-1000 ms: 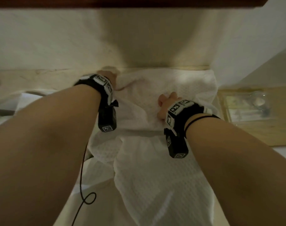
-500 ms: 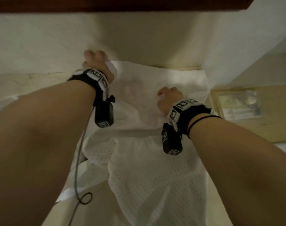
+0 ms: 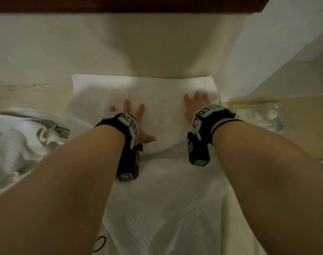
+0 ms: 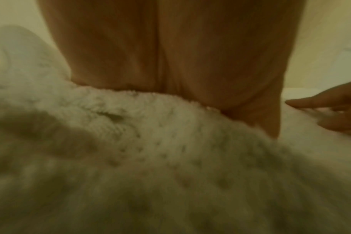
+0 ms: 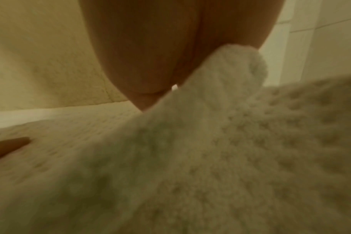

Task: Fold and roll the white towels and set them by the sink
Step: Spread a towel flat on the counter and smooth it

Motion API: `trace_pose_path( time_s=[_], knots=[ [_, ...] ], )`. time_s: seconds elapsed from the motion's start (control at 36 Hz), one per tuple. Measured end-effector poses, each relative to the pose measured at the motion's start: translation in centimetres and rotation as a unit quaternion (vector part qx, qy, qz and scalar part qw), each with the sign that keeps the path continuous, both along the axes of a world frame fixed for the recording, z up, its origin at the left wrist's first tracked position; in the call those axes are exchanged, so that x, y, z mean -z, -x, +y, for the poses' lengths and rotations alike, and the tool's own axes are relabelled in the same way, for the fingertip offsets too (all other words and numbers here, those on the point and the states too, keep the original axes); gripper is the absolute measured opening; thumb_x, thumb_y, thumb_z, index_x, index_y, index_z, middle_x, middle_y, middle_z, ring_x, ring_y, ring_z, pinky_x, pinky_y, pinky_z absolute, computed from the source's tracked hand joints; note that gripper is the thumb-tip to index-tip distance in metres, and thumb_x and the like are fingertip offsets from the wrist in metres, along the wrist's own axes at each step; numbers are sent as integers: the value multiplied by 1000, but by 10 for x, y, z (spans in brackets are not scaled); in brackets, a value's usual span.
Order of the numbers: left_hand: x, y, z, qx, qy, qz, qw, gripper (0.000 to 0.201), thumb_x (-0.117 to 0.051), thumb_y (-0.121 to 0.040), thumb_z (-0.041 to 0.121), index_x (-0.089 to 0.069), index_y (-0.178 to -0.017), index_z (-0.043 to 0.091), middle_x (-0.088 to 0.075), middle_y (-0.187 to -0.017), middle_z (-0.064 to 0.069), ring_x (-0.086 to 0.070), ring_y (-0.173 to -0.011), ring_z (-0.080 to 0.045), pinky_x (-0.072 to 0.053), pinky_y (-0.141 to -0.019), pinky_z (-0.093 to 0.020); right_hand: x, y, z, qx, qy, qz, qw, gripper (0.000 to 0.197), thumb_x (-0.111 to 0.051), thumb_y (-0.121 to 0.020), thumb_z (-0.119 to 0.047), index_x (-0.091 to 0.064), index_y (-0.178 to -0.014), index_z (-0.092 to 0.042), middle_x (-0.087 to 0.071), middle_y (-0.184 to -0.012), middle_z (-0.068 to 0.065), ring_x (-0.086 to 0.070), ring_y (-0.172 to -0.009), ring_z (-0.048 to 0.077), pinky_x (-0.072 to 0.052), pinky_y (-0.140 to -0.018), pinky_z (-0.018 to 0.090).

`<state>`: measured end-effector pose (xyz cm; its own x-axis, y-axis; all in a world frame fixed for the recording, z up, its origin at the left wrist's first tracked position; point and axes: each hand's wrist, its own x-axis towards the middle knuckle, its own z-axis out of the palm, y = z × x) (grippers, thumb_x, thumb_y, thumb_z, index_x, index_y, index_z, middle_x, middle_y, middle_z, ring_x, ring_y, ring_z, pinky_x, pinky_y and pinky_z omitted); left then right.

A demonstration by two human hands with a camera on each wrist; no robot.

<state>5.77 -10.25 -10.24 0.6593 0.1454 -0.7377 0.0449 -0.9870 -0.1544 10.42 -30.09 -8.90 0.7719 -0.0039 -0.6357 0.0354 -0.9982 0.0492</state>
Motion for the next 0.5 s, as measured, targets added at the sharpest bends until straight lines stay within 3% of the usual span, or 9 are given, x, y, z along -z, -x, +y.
trace_pose_path(
  time_s=[0.11, 0.17, 0.22, 0.28, 0.33, 0.42, 0.47, 0.5],
  knots=[
    [1, -3, 4, -19, -6, -11, 1000, 124, -42, -51, 94, 32, -137, 45, 38, -148, -5, 14, -139, -50, -3, -115, -59, 2, -6, -6, 74, -125, -109, 983, 60, -39, -98, -37, -11, -151, -29, 7, -159, 3, 4, -146, 24, -6, -119, 42],
    [-4, -7, 2, -31, -6, -16, 999, 126, -43, -50, 95, 32, -137, 43, 38, -148, -5, 12, -139, -50, -5, -114, -60, 3, 3, -14, 165, -223, -207, 938, 60, -42, -97, -43, -20, -150, -27, -3, -159, 4, -9, -146, 23, -12, -119, 35],
    [-8, -7, -1, -33, -9, -20, 999, 128, -43, -49, 95, 33, -137, 43, 38, -149, -6, 10, -139, -51, -7, -114, -61, 6, 15, -25, 229, -263, -267, 898, 59, -42, -95, -46, -25, -148, -25, -12, -156, 6, -18, -143, 25, -20, -116, 36],
    [-13, -7, -4, -22, -22, -12, 999, 127, -45, -51, 93, 35, -135, 42, 37, -149, -8, 7, -140, -50, -10, -113, -61, 6, 28, -38, 276, -257, -250, 892, 59, -37, -96, -49, -24, -148, -23, -23, -152, 10, -28, -138, 30, -26, -111, 39],
    [-15, -5, -11, -2, -31, -10, 999, 117, -53, -67, 81, 32, -135, 40, 31, -151, -13, -1, -141, -47, -17, -113, -59, 2, 42, -52, 318, -260, -193, 891, 65, -32, -96, -54, -19, -149, -20, -30, -149, 13, -35, -134, 32, -30, -108, 41],
    [-20, -2, -32, -7, -15, -22, 1000, 98, -58, -84, 55, 2, -151, 15, 5, -156, -21, -14, -141, -42, -26, -111, -55, 1, 57, -70, 337, -272, -139, 891, 69, -35, -95, -54, -22, -149, -13, -35, -149, 12, -37, -134, 30, -30, -108, 39],
    [-18, -4, -45, 5, 34, -62, 997, 78, -59, -86, 45, -21, -148, 16, -19, -153, -16, -25, -139, -35, -27, -112, -50, -4, 66, -76, 332, -258, -93, 902, 70, -40, -94, -54, -26, -147, -11, -36, -148, 12, -38, -133, 31, -31, -105, 37],
    [-21, -3, -55, 11, 75, -77, 994, 70, -56, -89, 40, -24, -148, 19, -23, -153, -11, -26, -139, -31, -24, -115, -46, -8, 72, -78, 317, -250, -66, 913, 68, -44, -94, -52, -28, -145, -10, -39, -146, 13, -41, -130, 31, -34, -101, 35]
  ],
)
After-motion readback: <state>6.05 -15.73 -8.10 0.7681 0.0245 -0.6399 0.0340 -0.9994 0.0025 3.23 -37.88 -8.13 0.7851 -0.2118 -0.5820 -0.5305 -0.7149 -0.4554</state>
